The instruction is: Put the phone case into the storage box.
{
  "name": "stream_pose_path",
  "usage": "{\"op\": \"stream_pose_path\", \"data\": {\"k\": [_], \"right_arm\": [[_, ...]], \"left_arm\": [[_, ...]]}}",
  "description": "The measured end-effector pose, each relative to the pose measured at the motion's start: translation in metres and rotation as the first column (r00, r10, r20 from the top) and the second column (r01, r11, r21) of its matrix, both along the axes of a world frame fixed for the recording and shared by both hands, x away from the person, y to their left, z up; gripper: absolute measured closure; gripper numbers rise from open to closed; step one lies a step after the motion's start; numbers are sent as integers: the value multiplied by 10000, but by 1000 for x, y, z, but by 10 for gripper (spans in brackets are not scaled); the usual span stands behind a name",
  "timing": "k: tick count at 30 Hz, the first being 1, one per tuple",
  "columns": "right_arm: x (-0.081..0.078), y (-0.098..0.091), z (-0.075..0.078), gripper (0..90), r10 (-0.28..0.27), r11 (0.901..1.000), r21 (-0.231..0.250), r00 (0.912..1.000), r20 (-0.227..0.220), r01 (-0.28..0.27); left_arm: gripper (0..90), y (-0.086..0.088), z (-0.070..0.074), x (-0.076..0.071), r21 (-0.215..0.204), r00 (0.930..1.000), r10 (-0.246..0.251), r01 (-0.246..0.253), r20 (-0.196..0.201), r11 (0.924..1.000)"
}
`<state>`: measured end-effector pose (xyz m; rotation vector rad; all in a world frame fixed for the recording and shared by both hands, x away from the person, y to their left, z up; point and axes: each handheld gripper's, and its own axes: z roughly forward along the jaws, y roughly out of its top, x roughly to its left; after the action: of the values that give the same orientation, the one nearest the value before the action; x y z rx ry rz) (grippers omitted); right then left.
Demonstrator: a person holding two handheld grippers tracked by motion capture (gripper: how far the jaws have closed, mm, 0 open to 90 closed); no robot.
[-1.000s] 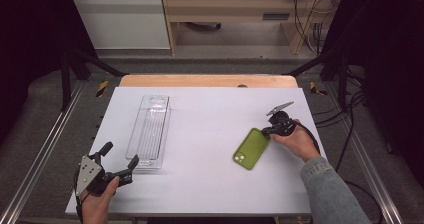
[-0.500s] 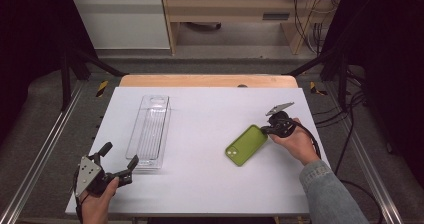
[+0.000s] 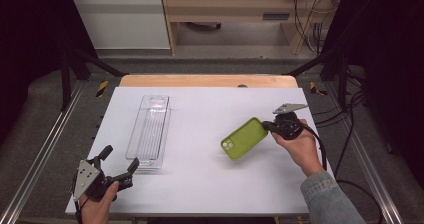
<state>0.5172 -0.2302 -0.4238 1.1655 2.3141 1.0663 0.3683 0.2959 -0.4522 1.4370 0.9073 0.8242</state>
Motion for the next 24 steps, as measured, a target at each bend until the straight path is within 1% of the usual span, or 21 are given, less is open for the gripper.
{"op": "stream_pose_path", "data": {"k": [2,4,6,9,13,15,17,20,21,22,24], "right_arm": [[-6,1,2,885,-170,9997,163,9997,177,167],[-11,1,3,884,-344,9991,261,9989,331,336],[-17,0,2,885,-539,9979,393,9974,470,520],[-27,-1,0,885,-835,9940,766,9943,666,783],[-40,1,0,885,-1110,9870,1274,9887,1003,979],[-46,3,0,885,-1197,9856,1339,9850,1244,1029],[-50,5,0,885,-1367,9817,1525,9798,1461,1142],[-56,8,-2,885,-1664,9757,1722,9698,1784,1357],[-58,10,-3,885,-1759,9737,1771,9666,1862,1431],[-59,11,-4,885,-1820,9716,1859,9647,1903,1466],[-62,12,-6,885,-1921,9666,2075,9613,1974,1506]], "left_arm": [[13,-3,1,0,-19,9999,53,-53,-95,10000],[11,-7,2,0,2,9998,-3,3,-193,10000],[10,-12,5,0,134,9997,-58,61,-221,9999],[10,-22,11,1,316,9995,-152,160,-268,9994],[10,-38,18,4,581,9987,-356,377,-367,9976],[10,-47,21,6,552,9979,-463,488,-448,9973],[10,-55,22,9,524,9968,-557,587,-573,9969],[10,-68,25,13,727,9950,-728,778,-680,9943],[10,-68,25,13,727,9950,-728,778,-680,9943],[10,-75,27,15,808,9935,-849,910,-756,9926],[10,-80,30,16,803,9925,-933,996,-784,9918]]}}
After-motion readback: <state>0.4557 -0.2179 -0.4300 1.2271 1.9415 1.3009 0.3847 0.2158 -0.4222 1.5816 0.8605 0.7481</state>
